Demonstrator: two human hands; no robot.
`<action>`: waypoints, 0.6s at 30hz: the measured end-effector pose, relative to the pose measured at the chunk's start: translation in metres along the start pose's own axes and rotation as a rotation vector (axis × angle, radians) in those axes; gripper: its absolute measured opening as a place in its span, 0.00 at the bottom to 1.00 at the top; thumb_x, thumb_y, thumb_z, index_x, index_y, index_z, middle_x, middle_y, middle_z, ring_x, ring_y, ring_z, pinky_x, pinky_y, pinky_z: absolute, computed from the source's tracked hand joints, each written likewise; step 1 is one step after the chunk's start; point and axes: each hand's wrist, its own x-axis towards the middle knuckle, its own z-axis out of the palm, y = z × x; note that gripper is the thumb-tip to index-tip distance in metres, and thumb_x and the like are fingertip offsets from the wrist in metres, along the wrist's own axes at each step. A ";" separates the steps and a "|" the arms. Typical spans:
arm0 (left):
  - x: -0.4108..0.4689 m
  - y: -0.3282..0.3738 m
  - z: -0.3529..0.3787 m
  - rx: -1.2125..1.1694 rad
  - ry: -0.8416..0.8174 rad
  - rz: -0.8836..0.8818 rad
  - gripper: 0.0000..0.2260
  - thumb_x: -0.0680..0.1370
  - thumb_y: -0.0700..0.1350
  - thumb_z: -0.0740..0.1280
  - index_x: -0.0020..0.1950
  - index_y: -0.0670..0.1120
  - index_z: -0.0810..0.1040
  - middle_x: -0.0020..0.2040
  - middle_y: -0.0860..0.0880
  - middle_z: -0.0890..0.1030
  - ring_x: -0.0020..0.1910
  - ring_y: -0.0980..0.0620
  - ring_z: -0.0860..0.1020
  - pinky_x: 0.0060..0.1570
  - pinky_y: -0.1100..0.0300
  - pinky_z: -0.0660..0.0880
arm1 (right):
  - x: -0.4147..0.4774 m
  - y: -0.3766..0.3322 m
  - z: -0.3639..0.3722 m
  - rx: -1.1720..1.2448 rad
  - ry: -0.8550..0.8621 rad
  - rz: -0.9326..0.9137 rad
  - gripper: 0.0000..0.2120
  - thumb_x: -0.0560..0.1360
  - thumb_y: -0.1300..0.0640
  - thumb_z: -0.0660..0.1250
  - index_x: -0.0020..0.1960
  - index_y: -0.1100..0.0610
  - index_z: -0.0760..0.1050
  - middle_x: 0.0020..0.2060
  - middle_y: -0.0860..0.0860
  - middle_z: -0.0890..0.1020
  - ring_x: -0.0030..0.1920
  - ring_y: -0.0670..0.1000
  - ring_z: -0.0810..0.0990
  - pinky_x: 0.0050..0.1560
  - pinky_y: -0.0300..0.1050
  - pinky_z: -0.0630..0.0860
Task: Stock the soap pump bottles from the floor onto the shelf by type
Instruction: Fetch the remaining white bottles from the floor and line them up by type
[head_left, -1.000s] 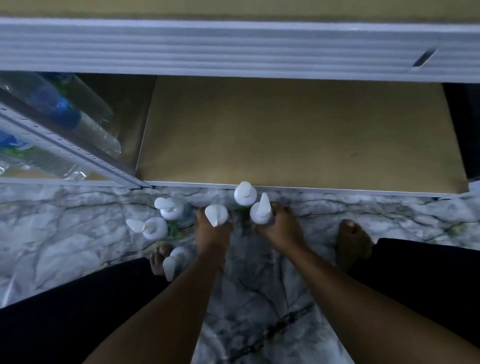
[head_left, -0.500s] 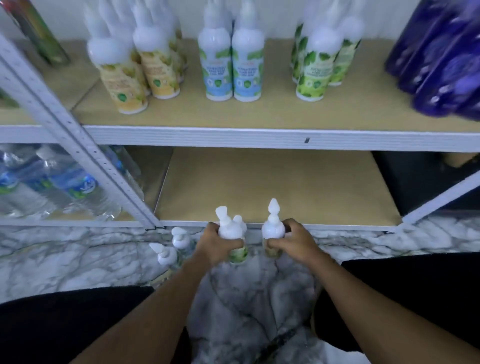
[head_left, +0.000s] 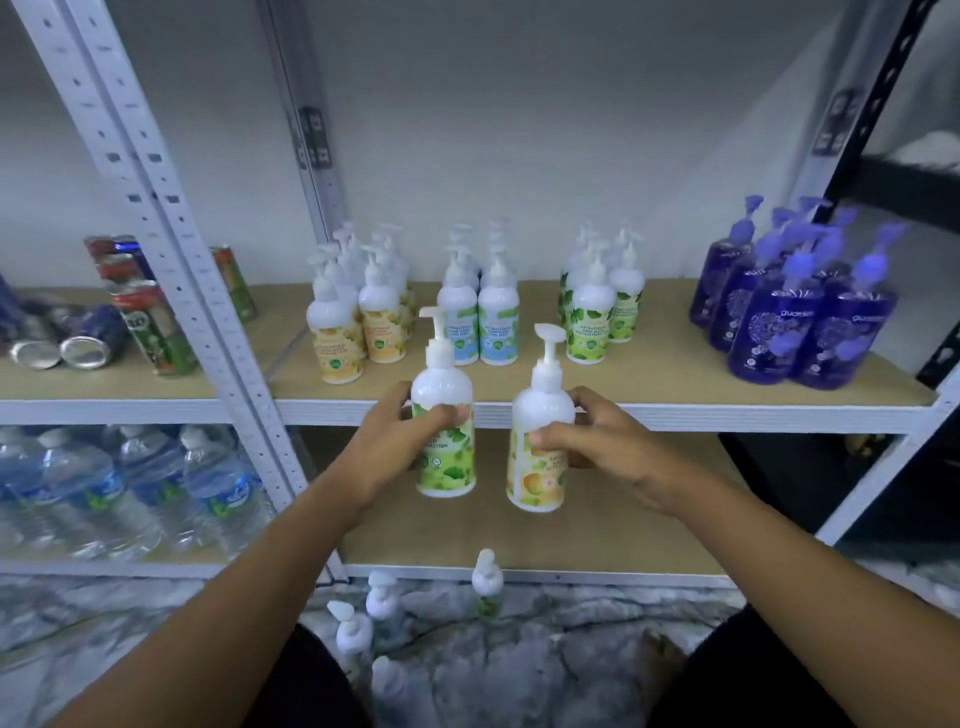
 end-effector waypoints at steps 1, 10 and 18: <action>-0.004 0.007 0.003 -0.047 0.002 0.026 0.31 0.60 0.59 0.78 0.61 0.54 0.78 0.54 0.47 0.86 0.53 0.46 0.85 0.58 0.42 0.80 | -0.003 -0.010 0.000 0.046 -0.006 -0.026 0.25 0.68 0.54 0.79 0.61 0.56 0.74 0.52 0.52 0.84 0.49 0.48 0.85 0.50 0.43 0.81; -0.028 -0.003 0.055 -0.344 -0.034 -0.045 0.26 0.72 0.62 0.68 0.64 0.49 0.74 0.53 0.35 0.84 0.45 0.36 0.84 0.44 0.46 0.82 | -0.012 -0.003 0.012 0.402 0.135 0.056 0.33 0.65 0.40 0.78 0.62 0.57 0.73 0.55 0.59 0.83 0.56 0.62 0.83 0.60 0.65 0.78; -0.026 -0.020 0.062 -0.198 -0.048 -0.068 0.36 0.58 0.49 0.79 0.63 0.48 0.70 0.59 0.40 0.80 0.54 0.43 0.83 0.53 0.43 0.82 | -0.022 0.011 0.005 0.510 0.184 0.081 0.20 0.74 0.66 0.70 0.63 0.58 0.70 0.52 0.57 0.81 0.53 0.58 0.82 0.58 0.63 0.78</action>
